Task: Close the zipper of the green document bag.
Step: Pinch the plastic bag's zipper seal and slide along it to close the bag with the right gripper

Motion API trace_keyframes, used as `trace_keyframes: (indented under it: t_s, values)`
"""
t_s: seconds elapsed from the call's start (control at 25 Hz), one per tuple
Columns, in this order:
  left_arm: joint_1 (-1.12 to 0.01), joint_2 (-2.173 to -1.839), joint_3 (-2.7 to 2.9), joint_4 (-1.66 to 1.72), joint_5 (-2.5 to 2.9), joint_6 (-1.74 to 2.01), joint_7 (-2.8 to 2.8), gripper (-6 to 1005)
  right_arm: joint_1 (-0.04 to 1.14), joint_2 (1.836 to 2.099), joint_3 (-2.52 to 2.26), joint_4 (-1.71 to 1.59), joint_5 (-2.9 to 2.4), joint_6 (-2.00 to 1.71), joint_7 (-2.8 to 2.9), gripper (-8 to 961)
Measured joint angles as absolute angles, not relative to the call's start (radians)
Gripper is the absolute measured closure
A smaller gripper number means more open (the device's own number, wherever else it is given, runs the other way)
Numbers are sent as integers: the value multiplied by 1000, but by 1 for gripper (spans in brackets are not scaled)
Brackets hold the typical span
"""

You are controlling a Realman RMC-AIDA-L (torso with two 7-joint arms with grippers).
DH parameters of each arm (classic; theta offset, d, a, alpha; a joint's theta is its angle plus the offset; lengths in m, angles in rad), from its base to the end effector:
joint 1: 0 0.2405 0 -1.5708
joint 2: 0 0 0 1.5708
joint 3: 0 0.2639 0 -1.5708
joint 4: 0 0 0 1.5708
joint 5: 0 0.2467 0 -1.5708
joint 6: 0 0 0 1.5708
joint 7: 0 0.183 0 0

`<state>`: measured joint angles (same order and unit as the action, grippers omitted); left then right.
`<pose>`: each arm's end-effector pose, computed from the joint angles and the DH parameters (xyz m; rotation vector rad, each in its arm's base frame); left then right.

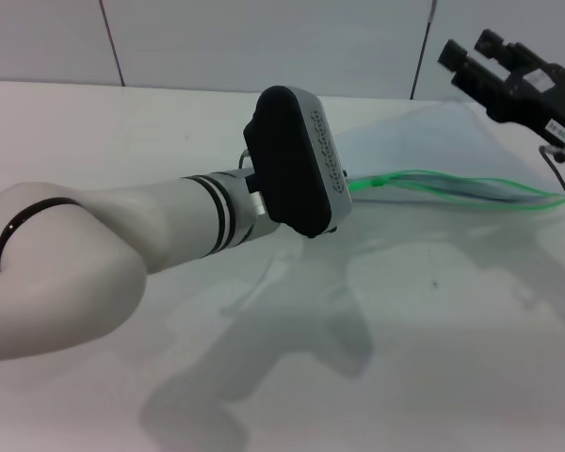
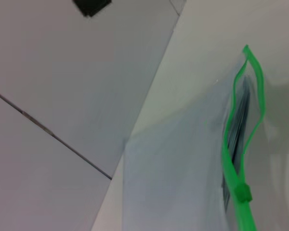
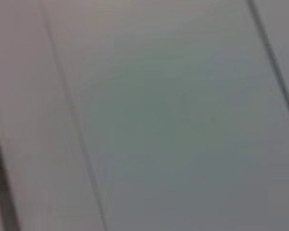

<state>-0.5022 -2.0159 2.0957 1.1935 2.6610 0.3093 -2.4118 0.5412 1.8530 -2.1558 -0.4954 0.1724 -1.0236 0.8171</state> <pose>-0.1396 0.4304 -0.1486 -2.3719 0.2248 0.0733 0.2351 0.4484 -0.0330 -2.1102 0.6222 1.0952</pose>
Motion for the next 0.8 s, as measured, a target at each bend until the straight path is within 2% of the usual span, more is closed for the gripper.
trace_keyframes:
  t_s: [0.16, 0.28, 0.64, 0.8]
  values:
    - [-485, -2009, 2095, 1225, 2662, 310, -2409, 941, 582, 1848, -2094, -412, -9, -1094, 890, 219]
    - [-475, -2005, 2095, 1246, 2662, 313, -2409, 942, 613, 1842, -2065, -379, -137, -1113, 916, 278]
    - [-461, -1994, 2095, 1289, 2654, 339, -2412, 941, 640, 1834, -1897, -390, -522, -1123, 861, 281]
    - [-457, -1991, 2095, 1299, 2654, 339, -2418, 940, 631, 1839, -1792, -448, -712, -1110, 851, 286]
